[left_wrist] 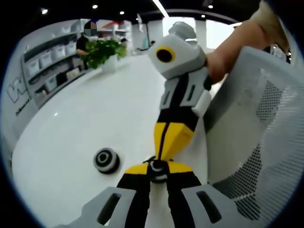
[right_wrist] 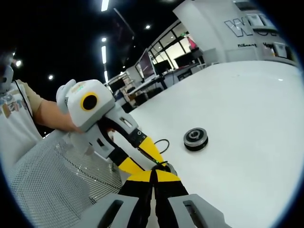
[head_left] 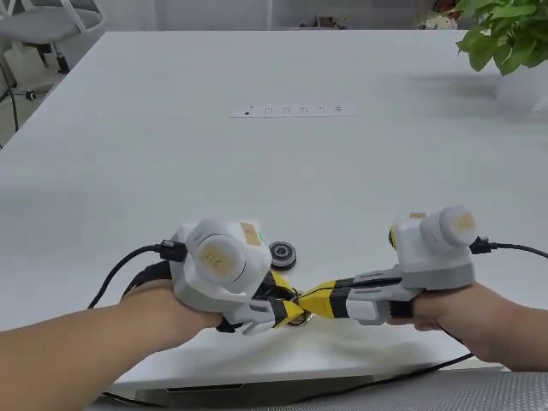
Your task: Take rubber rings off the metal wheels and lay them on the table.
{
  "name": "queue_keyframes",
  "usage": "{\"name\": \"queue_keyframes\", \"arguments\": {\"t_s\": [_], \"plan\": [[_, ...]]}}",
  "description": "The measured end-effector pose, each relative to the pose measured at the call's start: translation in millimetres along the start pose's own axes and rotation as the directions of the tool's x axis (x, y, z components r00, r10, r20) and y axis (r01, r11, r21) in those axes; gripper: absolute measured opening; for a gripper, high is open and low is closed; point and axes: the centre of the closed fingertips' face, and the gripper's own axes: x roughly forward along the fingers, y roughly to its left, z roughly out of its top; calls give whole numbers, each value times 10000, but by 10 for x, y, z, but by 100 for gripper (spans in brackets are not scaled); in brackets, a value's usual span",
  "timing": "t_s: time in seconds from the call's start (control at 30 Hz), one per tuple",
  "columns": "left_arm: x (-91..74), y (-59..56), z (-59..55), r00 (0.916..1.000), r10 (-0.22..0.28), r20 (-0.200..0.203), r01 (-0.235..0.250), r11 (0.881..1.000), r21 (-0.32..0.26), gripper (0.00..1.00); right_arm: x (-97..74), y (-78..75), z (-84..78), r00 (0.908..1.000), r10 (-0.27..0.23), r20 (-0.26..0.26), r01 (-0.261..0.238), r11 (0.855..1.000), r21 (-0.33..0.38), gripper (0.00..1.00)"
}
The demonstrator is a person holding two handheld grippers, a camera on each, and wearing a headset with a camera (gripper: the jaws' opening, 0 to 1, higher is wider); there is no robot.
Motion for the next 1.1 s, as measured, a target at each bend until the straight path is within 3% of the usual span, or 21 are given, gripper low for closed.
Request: {"name": "queue_keyframes", "arguments": {"t_s": [0.57,0.73,1.1], "plan": [[13,2,9,10000,-63,-67,63,10000,0,14,-46,-94,-38,9994,-359,32,358,9994,20,0],[-8,-5,23,9998,-103,-139,105,9999,94,16,-65,-86,-12,9992,-350,174,349,9994,81,0],[-176,-50,138,9993,-345,126,347,9993,-102,23,-65,30,68,9993,-185,332,181,9998,121,0]]}}
